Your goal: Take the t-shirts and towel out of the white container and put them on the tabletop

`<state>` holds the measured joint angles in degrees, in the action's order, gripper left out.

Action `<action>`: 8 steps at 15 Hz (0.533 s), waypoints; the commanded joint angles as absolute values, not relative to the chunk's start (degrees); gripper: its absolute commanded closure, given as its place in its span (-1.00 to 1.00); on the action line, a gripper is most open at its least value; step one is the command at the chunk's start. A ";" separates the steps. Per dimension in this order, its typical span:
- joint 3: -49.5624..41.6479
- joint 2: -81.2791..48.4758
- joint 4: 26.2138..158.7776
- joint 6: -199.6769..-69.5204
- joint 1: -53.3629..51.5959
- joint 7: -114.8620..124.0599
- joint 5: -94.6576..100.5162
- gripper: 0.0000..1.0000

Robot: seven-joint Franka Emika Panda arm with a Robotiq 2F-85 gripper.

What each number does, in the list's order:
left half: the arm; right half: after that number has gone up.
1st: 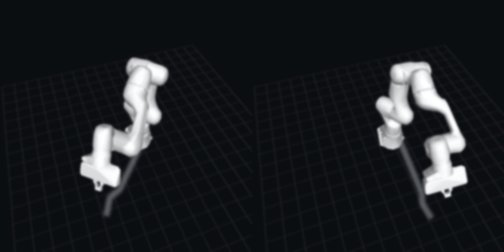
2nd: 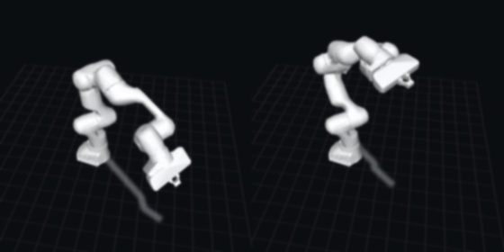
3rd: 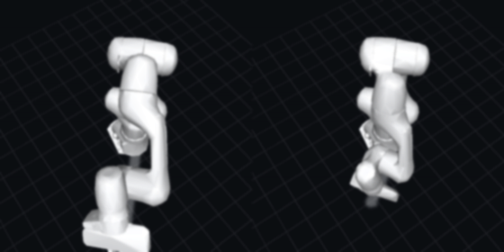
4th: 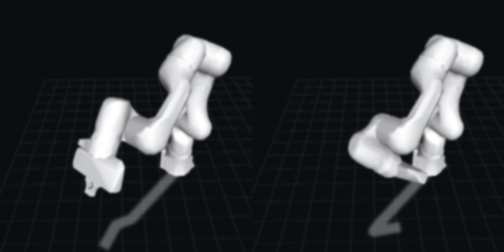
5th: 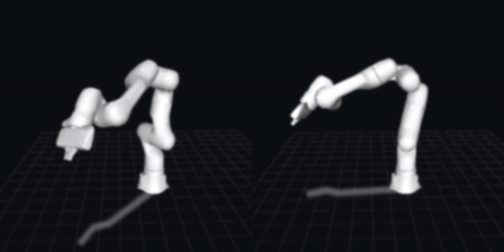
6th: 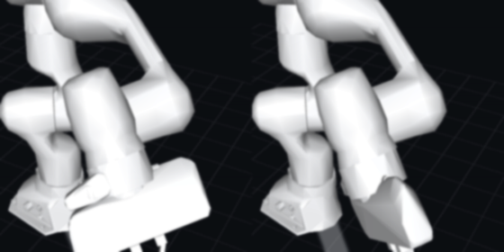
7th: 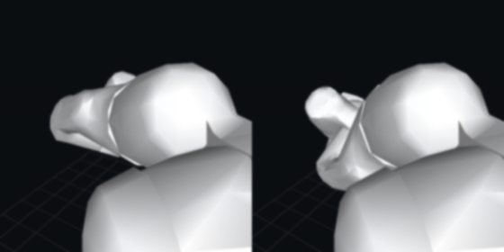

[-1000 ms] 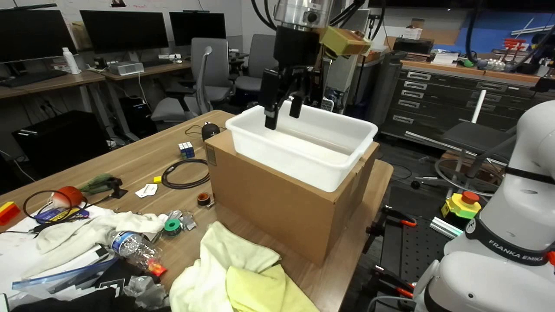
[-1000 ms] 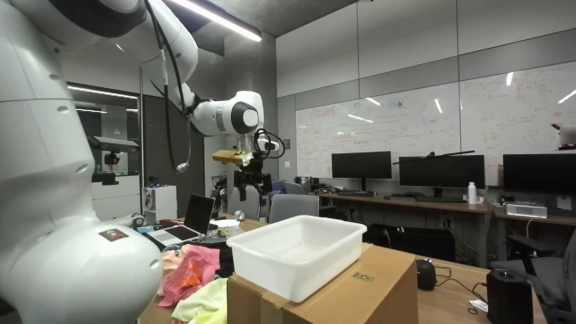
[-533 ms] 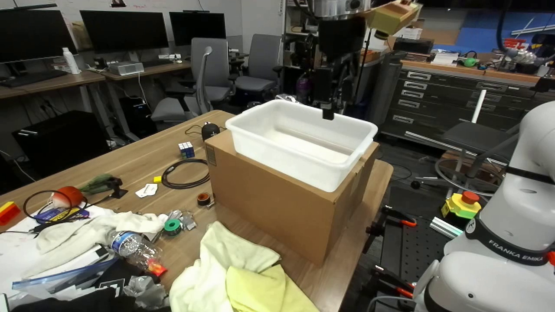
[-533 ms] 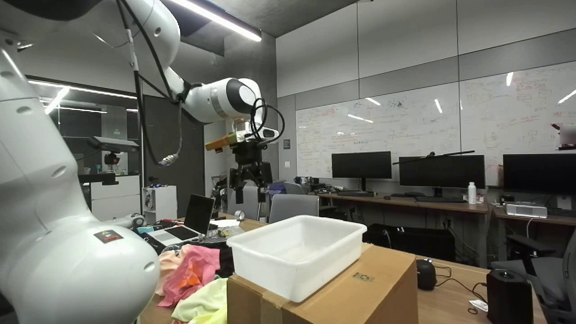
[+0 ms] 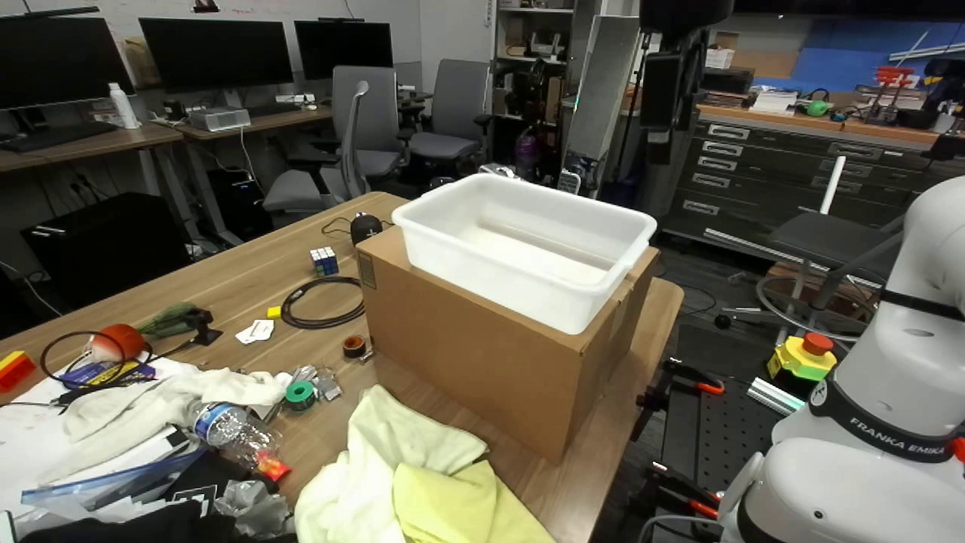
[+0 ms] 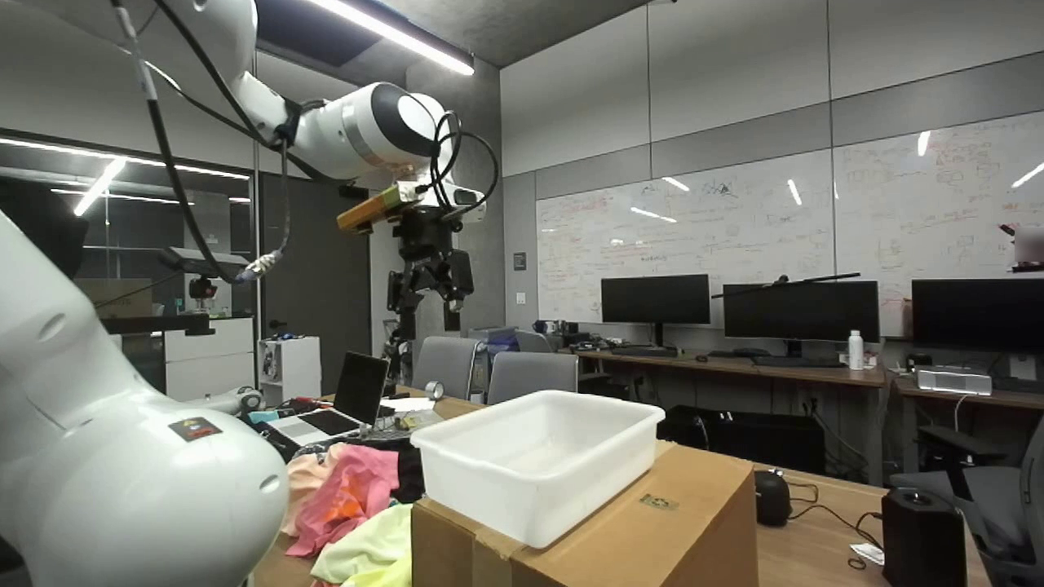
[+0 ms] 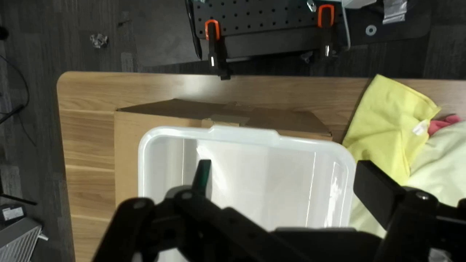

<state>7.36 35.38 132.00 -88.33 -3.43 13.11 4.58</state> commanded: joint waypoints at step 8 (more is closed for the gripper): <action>6.68 43.64 139.00 -103.47 -1.89 12.90 4.19 -1.00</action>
<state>6.20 43.65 139.10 -103.52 -2.55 13.27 4.58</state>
